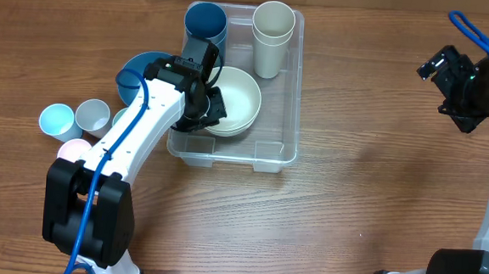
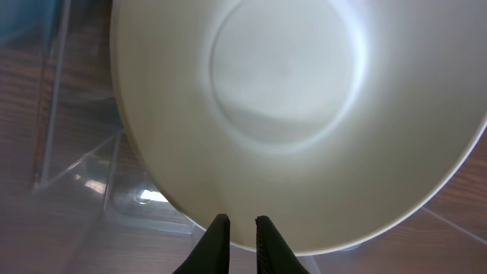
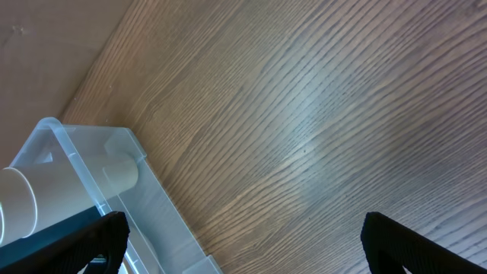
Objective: Pack container
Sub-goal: 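Nest the cream bowl into the container's cream bowl and release, then grasp the blue bowl rim with the left gripper and lift it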
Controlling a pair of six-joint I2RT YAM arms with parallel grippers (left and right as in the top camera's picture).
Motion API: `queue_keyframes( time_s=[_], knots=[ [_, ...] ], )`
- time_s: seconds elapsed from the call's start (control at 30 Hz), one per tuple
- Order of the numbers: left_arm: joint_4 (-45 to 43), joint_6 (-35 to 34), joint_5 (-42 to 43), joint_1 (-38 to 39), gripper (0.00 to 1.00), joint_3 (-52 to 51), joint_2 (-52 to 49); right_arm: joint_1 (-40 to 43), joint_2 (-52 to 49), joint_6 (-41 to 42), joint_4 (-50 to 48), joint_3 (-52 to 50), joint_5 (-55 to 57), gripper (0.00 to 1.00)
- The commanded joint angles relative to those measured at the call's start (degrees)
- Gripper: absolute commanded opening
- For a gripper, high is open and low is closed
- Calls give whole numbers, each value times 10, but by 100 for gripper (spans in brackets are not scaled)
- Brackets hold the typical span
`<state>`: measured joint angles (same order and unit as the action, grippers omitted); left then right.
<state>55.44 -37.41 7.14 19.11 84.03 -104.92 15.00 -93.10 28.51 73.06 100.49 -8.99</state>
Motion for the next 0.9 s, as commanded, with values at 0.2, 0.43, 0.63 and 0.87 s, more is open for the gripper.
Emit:
queue_keyframes(
  time_s=[0.2, 0.43, 0.63, 0.87],
  knots=[
    [96, 1, -21, -42, 50, 141, 82, 1, 6, 2, -1, 19, -1, 100],
    [114, 19, 8, -204, 57, 154, 98, 1, 6, 2, -1, 19, -1, 100],
    [86, 126, 35, -289, 58, 154, 38, 1, 6, 2, 4, 19, -1, 100],
    [50, 136, 60, -310, 54, 154, -87, 1, 6, 0, 13, 19, -1, 100]
  ],
)
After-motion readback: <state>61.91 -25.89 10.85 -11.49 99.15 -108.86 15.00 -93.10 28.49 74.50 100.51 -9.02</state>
